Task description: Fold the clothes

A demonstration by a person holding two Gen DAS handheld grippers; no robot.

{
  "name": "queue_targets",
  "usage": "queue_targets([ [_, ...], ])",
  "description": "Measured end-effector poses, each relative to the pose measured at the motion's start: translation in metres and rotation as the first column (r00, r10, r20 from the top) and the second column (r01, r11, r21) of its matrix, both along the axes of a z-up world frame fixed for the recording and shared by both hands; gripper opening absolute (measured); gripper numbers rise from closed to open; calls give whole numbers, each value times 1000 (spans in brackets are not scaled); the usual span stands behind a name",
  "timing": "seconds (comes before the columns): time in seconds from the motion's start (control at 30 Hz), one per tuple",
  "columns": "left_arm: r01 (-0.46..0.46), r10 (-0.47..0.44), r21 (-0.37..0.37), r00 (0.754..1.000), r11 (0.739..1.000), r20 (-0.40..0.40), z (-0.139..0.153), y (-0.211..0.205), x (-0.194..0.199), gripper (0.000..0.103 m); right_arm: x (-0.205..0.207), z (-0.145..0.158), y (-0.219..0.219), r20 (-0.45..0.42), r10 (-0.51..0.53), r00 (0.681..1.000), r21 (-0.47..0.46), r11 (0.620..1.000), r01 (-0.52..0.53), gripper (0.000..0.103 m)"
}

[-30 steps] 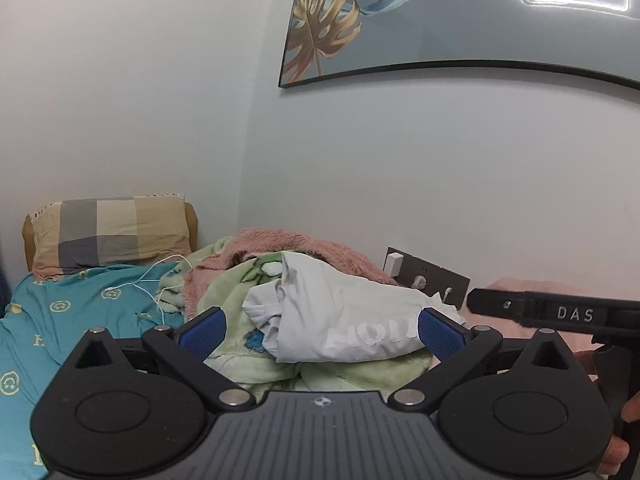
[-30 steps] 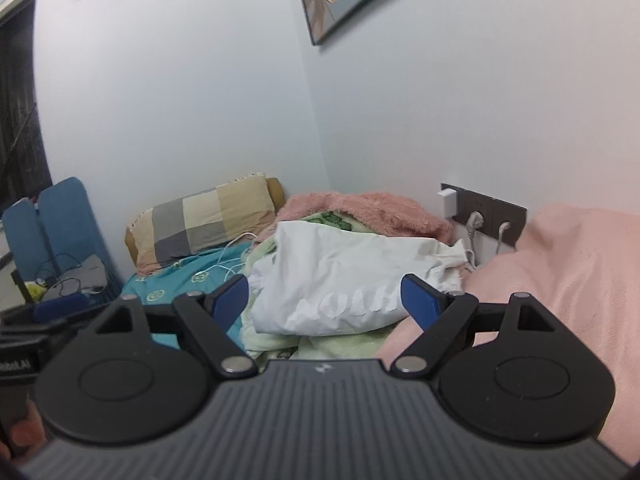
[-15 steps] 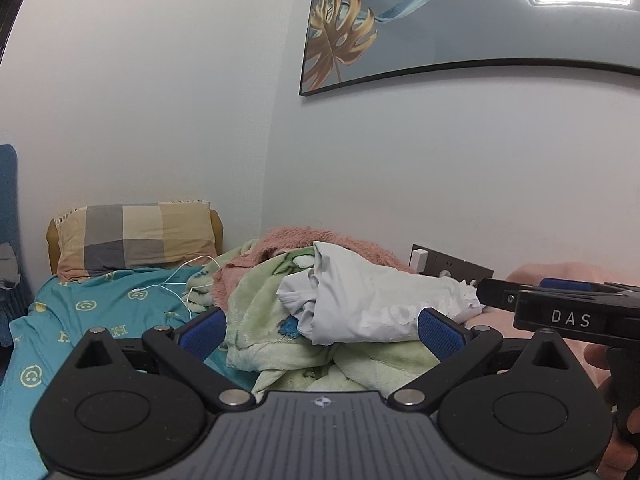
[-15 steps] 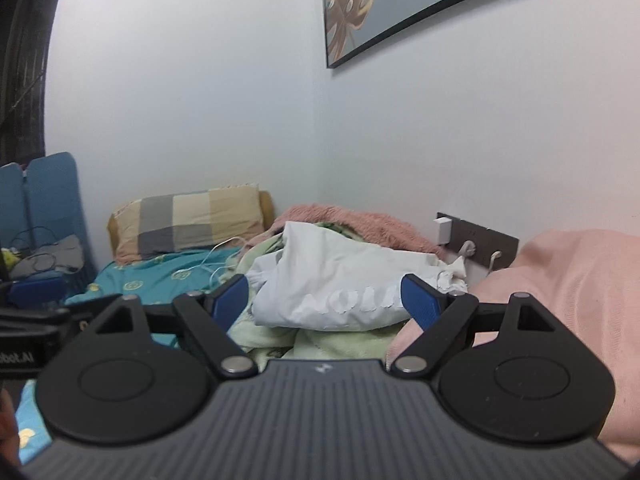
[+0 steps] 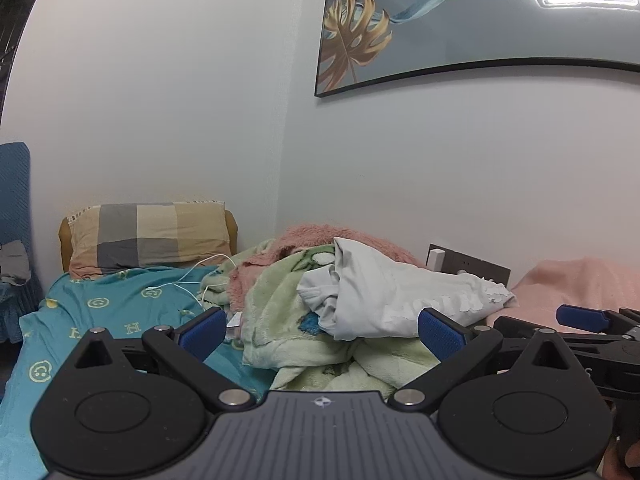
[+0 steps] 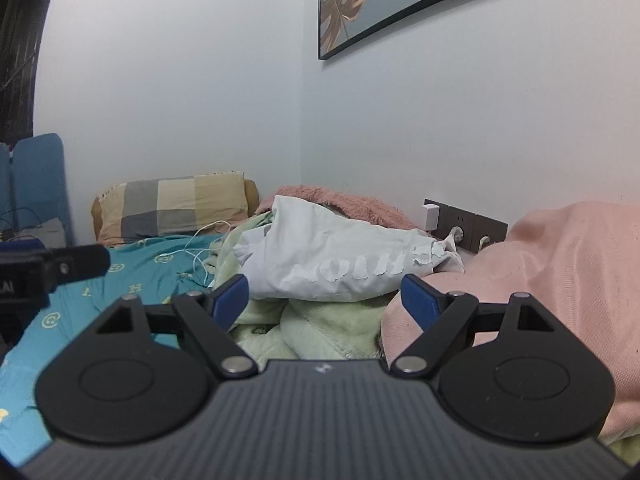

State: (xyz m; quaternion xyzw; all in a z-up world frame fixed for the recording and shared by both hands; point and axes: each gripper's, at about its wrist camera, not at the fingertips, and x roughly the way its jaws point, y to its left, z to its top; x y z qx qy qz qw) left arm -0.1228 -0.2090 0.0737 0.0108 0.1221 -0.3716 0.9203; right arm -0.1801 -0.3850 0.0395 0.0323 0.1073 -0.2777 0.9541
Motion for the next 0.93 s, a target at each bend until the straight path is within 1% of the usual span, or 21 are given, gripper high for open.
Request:
queue_targets([
  [0.17, -2, 2, 1, 1000, 1000, 7, 1, 3, -2, 103, -1, 5, 4, 19, -1, 1000, -4, 1000, 2, 85],
  [0.37, 13, -13, 34, 1000, 999, 3, 0, 3, -6, 103, -4, 7, 14, 30, -6, 1000, -12, 1000, 6, 85],
  [0.93, 4, -4, 18, 1000, 1000, 10, 3, 4, -13, 103, -9, 5, 18, 24, -3, 1000, -1, 1000, 3, 85],
])
